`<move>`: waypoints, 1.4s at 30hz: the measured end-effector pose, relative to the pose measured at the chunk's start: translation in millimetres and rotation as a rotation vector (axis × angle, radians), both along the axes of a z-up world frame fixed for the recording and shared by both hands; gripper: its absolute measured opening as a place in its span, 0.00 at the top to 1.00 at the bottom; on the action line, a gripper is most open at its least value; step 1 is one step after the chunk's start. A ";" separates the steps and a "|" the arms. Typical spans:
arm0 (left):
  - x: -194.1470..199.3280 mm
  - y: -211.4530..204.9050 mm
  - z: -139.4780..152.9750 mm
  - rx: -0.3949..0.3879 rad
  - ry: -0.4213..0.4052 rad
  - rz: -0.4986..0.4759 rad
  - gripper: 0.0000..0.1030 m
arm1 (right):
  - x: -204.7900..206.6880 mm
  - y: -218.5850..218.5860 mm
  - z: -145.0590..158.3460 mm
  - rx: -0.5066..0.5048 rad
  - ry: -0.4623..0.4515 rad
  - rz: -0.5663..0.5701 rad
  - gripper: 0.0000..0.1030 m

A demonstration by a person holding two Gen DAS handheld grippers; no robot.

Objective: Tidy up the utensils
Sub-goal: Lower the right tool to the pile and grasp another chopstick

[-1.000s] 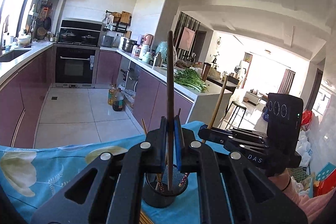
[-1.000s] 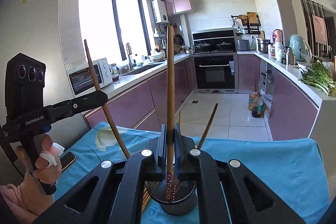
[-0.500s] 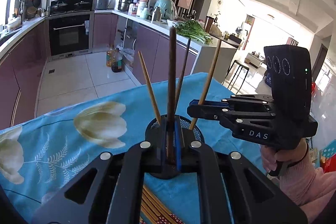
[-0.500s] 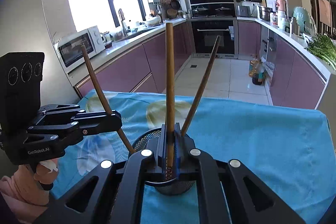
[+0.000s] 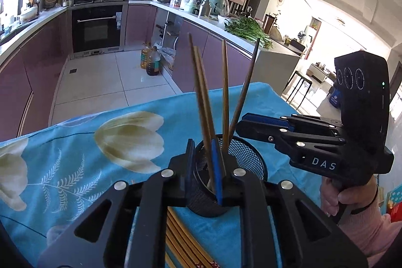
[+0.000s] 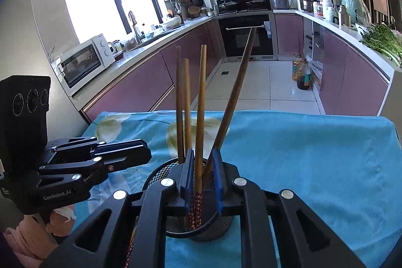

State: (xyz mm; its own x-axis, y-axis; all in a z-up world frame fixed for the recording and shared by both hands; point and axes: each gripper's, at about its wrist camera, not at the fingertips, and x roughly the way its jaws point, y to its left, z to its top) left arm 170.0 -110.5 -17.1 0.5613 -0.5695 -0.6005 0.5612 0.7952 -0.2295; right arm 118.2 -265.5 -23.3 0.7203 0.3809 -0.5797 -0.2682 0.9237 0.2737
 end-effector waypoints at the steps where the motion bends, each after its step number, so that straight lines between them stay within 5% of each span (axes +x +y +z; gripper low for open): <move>1: -4.8 4.3 2.1 0.001 -0.015 0.012 0.83 | -2.8 -1.6 0.9 0.001 -0.008 -0.002 0.82; 5: -25.5 22.4 11.6 -0.009 -0.070 0.048 0.75 | -22.2 -3.8 8.0 0.018 -0.064 0.015 0.81; 8: -43.7 38.6 15.0 -0.003 -0.116 0.076 0.69 | -43.0 -0.3 14.5 0.026 -0.111 0.064 0.71; 13: -65.0 61.3 -0.3 0.049 -0.115 0.100 0.64 | -76.0 17.8 11.5 0.023 -0.134 0.186 0.68; 25: -80.3 77.5 -82.6 0.189 0.074 0.094 0.64 | -74.4 74.8 -73.0 -0.041 0.118 0.252 0.68; 42: -79.1 57.7 -104.6 0.246 0.116 0.099 0.62 | -73.0 83.3 -95.3 -0.116 0.167 0.216 0.68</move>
State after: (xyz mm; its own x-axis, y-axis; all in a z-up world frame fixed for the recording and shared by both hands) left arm 91.0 -52.8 -121.7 0.5265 -0.3444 -0.7773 0.4595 0.8845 -0.0806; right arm 45.2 -182.2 -118.7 0.5208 0.4392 -0.7321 -0.4217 0.8779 0.2267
